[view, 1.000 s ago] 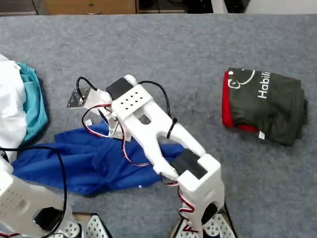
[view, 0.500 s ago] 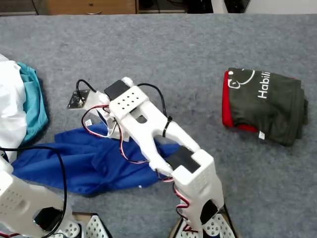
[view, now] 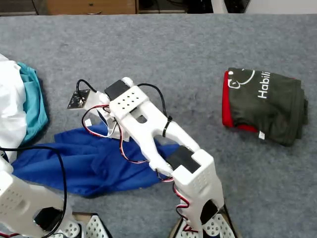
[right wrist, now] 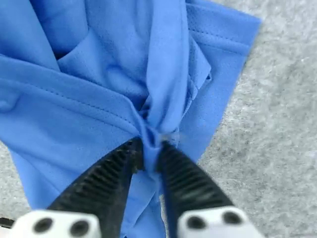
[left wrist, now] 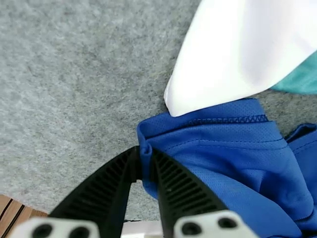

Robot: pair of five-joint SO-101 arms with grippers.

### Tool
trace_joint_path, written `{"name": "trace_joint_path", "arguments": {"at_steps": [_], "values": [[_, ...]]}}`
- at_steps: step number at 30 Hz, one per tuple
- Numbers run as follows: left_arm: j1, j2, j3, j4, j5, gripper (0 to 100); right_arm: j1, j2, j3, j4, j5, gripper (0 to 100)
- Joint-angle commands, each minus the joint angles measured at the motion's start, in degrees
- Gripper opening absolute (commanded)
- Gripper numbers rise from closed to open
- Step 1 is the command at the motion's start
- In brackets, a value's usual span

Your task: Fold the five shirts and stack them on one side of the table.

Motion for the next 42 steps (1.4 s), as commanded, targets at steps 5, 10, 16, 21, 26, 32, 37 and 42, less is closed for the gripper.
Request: {"name": "trace_joint_path", "arguments": {"at_steps": [5, 10, 16, 21, 26, 32, 37, 42], "values": [[-0.7, -0.92, 0.0, -0.09, -0.44, 2, 1.01, -0.31, -3.3, -0.35, -0.35, 1.2], [-0.7, -0.92, 0.0, -0.09, -0.44, 2, 1.01, -0.31, -10.95, 4.04, -0.35, 1.2], [-0.7, -0.92, 0.0, -0.09, -0.44, 2, 1.01, -0.13, -23.6, 11.69, -0.88, 1.2], [-0.7, -0.92, 0.0, -0.09, -0.44, 2, 1.01, -0.13, -26.86, 13.89, -0.35, 1.2], [-0.7, -0.92, 0.0, -0.09, -0.62, 2, 2.42, -0.04, -26.95, 13.54, -0.35, 1.3], [-0.7, -0.92, 0.0, -0.09, -0.62, 2, 6.37, 0.13, -26.42, 11.69, -0.7, 7.1], [-0.7, -0.92, 0.0, -0.09, -0.53, 2, 7.96, 0.22, -26.42, 7.38, -0.7, 3.4], [-0.7, -0.92, 0.0, 0.0, -0.53, 2, 8.13, 4.44, -26.33, 7.21, -0.7, 3.4]]}}
